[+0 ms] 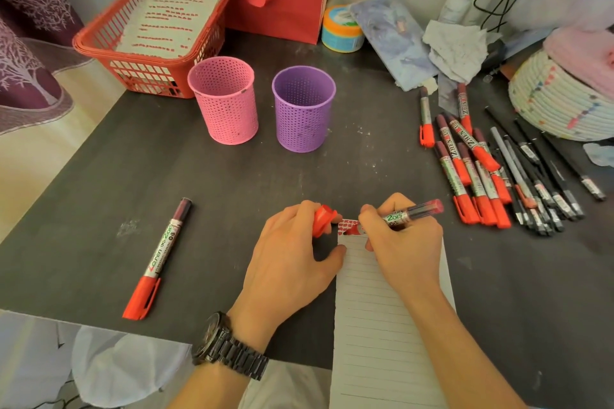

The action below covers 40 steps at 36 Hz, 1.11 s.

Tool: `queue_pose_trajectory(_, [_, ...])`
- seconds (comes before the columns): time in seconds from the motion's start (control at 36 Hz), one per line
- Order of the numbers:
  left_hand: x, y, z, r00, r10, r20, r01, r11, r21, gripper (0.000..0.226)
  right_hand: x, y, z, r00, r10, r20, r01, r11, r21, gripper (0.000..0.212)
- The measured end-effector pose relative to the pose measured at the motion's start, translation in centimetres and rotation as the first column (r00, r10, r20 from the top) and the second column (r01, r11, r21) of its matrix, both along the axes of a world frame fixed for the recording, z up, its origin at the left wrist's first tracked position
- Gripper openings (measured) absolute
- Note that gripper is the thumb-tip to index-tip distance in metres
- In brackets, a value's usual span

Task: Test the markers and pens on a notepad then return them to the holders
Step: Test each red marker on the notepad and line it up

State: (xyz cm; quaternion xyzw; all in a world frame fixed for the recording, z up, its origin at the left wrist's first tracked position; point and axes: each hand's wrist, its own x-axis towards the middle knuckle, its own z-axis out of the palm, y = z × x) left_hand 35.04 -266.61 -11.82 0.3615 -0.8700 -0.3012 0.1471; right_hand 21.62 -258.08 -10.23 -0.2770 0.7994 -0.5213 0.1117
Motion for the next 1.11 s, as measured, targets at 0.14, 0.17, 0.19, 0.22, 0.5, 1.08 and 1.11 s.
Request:
queue_pose_trajectory(0.14, [0.01, -0.05, -0.02, 1.000, -0.004, 0.011, 0.004, 1.000, 0.014, 0.037, 0.01, -0.04, 0.10, 1.000, 0.005, -0.007, -0.005, 1.000, 0.000, 0.028])
queue_pose_trajectory(0.17, [0.03, -0.04, -0.06, 1.000, -0.006, 0.013, 0.006, 1.000, 0.013, 0.037, -0.01, -0.02, 0.07, 1.000, 0.007, -0.009, -0.007, 1.000, 0.001, 0.027])
queue_pose_trajectory(0.19, [0.02, -0.04, -0.09, 1.000, -0.005, 0.015, 0.005, 1.000, 0.015, 0.037, -0.03, 0.00, 0.03, 1.000, 0.006, -0.009, -0.006, 1.000, 0.000, 0.027])
queue_pose_trajectory(0.22, [0.04, -0.05, -0.11, 1.000, -0.004, 0.015, 0.003, 1.000, 0.018, 0.038, -0.04, 0.02, -0.01, 1.000, 0.006, -0.011, -0.006, 1.000, -0.003, 0.027])
queue_pose_trajectory(0.5, [-0.03, -0.04, 0.10, 1.000, 0.005, 0.022, -0.006, 0.999, 0.038, 0.037, -0.07, 0.07, -0.10, 1.000, -0.012, 0.000, 0.012, 1.000, 0.001, 0.029])
queue_pose_trajectory(1.08, [-0.13, -0.08, -0.10, 0.999, 0.013, 0.043, -0.016, 0.998, 0.054, 0.046, -0.12, 0.02, 0.06, 1.000, -0.014, -0.003, 0.014, 0.999, 0.034, 0.027])
queue_pose_trajectory(1.11, [-0.12, -0.06, -0.13, 0.999, 0.012, 0.041, -0.014, 0.999, 0.052, 0.046, -0.15, 0.02, 0.01, 1.000, -0.014, -0.003, 0.014, 0.999, 0.035, 0.027])
